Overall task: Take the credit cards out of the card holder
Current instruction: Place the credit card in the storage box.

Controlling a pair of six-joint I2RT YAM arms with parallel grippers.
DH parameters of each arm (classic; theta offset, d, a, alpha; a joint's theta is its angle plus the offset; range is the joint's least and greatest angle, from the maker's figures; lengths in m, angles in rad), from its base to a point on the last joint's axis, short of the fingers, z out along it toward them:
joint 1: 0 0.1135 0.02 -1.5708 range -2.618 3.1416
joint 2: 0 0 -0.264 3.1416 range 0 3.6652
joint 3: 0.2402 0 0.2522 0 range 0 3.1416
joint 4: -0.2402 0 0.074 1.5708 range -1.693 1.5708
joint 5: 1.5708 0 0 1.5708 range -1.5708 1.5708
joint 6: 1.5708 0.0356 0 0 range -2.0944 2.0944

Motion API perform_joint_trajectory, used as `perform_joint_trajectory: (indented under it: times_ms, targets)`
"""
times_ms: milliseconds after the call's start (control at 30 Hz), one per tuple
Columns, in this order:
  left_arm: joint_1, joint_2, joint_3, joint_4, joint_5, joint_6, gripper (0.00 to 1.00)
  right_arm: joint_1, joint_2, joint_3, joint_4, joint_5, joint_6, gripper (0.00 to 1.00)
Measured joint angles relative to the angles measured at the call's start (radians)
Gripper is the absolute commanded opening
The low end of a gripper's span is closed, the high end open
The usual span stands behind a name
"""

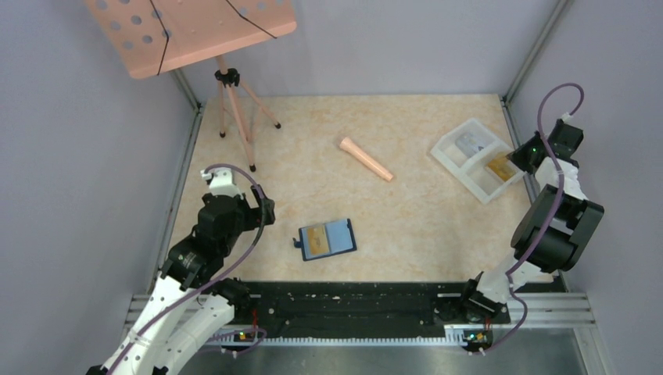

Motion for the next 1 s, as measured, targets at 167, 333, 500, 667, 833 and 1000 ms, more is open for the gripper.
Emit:
perform_joint_trajectory:
  times_ms: [167,333,500,667,833,1000]
  targets:
    - [0.000,0.015,0.000,0.000,0.000,0.000,0.99,-0.021,0.049,0.019,-0.006,-0.032,-0.005,0.00]
    - [0.000,0.018,0.000,-0.001,0.000,-0.001,0.99,-0.029,0.071,0.020,-0.011,-0.047,-0.008,0.00]
    - [0.000,0.018,0.000,-0.002,0.000,-0.001,0.99,-0.029,0.090,0.020,-0.009,-0.052,-0.008,0.00]
    - [0.000,0.023,0.000,-0.002,0.000,-0.001,0.99,-0.029,0.099,0.020,0.001,-0.061,-0.008,0.00]
    - [0.000,0.030,0.000,-0.003,0.000,-0.001,0.99,-0.029,0.100,0.020,0.005,-0.063,-0.008,0.00]
    - [0.000,0.030,0.000,-0.006,0.000,-0.001,0.99,-0.029,0.100,0.020,0.006,-0.063,-0.008,0.00]
